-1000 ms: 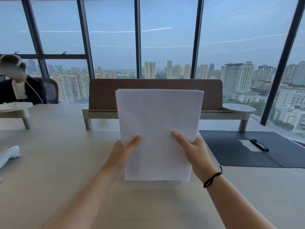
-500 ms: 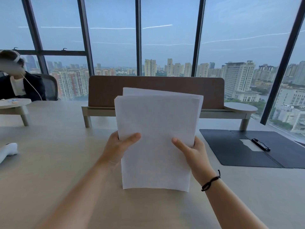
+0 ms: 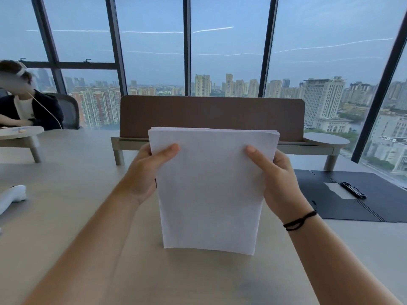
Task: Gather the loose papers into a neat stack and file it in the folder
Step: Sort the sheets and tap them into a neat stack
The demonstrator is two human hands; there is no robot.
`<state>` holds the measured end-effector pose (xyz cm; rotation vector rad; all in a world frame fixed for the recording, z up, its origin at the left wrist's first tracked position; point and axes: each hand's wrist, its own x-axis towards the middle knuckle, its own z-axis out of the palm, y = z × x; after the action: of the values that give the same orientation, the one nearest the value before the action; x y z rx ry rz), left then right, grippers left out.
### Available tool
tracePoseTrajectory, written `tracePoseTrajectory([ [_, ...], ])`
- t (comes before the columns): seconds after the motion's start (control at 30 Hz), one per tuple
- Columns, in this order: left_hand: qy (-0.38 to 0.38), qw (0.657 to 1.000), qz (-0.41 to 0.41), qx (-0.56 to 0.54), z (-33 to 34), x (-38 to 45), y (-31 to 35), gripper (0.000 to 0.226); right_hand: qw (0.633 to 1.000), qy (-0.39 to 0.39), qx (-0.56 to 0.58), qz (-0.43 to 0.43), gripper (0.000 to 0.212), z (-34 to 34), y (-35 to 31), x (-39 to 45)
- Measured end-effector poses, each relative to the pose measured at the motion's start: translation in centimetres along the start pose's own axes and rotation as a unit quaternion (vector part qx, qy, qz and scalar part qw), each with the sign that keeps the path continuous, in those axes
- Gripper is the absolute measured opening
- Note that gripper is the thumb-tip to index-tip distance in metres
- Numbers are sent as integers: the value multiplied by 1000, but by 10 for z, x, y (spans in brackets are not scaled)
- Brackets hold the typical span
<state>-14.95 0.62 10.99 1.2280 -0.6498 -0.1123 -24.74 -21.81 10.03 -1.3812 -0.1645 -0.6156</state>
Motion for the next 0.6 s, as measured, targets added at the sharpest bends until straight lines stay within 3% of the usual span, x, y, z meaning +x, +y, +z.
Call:
tracePoseTrajectory([
  [0.1, -4, 999, -46, -23, -1, -2, -2, 16, 999, -24, 15, 27, 20, -3, 1, -4],
  [0.2, -14, 995, -81, -47, -2, -6, -7, 21, 998, -40, 15, 54, 17, -4, 5, -10],
  [0.37, -100, 992, -16, -81, -2, -2, 20, 38, 995, -89, 50, 8, 32, -4, -20, -1],
  [0.5, -107, 993, 17, -40, 1, 2, 27, 28, 990, -127, 55, -31, 28, -3, -34, 4],
  [0.6, -97, 995, 20, -27, 2, 2, 25, 24, 992, -113, 57, -25, 21, -1, -32, 3],
])
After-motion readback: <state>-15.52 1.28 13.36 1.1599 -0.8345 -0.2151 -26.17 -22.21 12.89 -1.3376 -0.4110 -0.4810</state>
